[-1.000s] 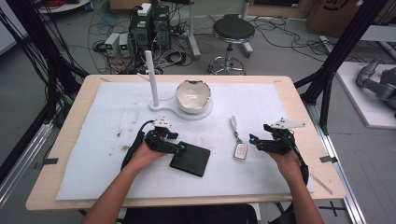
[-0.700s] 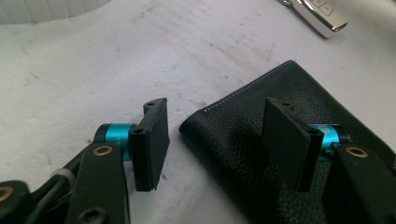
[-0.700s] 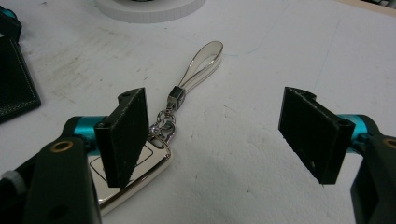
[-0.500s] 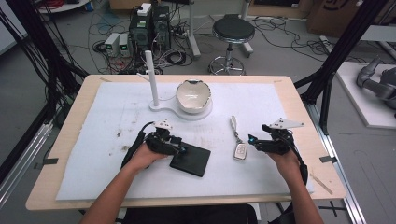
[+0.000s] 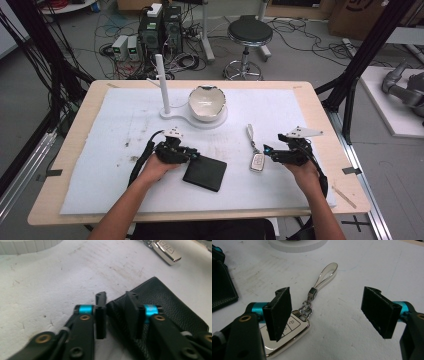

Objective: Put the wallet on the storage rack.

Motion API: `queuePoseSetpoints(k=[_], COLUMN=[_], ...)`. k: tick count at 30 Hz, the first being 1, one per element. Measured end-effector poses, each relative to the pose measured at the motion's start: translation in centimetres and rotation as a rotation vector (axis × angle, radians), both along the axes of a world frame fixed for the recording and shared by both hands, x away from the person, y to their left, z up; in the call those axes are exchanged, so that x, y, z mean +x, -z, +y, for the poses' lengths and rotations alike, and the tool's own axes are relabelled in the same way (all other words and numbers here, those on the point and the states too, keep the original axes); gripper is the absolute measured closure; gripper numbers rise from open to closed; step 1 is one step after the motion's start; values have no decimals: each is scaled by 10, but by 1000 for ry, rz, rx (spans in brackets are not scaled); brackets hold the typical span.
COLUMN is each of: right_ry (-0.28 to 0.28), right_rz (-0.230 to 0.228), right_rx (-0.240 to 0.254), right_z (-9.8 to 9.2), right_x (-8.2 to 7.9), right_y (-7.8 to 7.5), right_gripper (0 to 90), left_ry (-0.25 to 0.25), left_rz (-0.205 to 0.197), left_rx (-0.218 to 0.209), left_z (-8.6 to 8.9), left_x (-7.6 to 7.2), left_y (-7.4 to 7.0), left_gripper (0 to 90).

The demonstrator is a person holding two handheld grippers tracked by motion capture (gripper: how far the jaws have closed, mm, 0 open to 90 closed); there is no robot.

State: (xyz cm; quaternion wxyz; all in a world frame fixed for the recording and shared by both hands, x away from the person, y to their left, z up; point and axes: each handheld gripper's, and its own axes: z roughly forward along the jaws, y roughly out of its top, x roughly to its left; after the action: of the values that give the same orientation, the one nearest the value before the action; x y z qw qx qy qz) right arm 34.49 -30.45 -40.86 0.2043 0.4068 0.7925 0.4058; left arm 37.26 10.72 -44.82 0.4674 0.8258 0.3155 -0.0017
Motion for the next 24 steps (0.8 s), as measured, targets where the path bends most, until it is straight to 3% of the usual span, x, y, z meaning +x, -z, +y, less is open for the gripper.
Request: queuePoseSetpoints(k=[2, 5, 6, 7, 8, 14, 20, 21, 24], right_ry=[-12, -23, -25, -30, -37, -109, -261, -261, -370], right_rz=[1, 1, -3, -3, -1, 5, 31, 31, 92], right_rx=[5, 12, 10, 12, 20, 62, 135, 135, 167], right_z=[1, 3, 4, 4, 5, 17, 40, 40, 58], right_x=[0, -1, -1, -1, -1, -2, 1, 1, 5], right_y=[0, -2, -2, -2, -2, -4, -3, -3, 1], right_gripper=[249, 249, 249, 249, 248, 221, 222, 222, 248], left_ry=[-3, -5, -5, -7, -10, -13, 20, 31, 51], left_rz=[0, -9, -9, -15, -45, -129, -192, -199, -213], left_rx=[-16, -94, -94, -122, -171, -241, -266, -262, -255], left_z=[1, 5, 5, 6, 6, 6, 2, 1, -3], left_x=[0, -1, -1, -2, -5, -10, -13, -14, -14], left_y=[-1, -7, -7, -9, -14, -24, -34, -36, -41], left_gripper=[761, 777, 781, 785, 787, 794, 794, 794, 794])
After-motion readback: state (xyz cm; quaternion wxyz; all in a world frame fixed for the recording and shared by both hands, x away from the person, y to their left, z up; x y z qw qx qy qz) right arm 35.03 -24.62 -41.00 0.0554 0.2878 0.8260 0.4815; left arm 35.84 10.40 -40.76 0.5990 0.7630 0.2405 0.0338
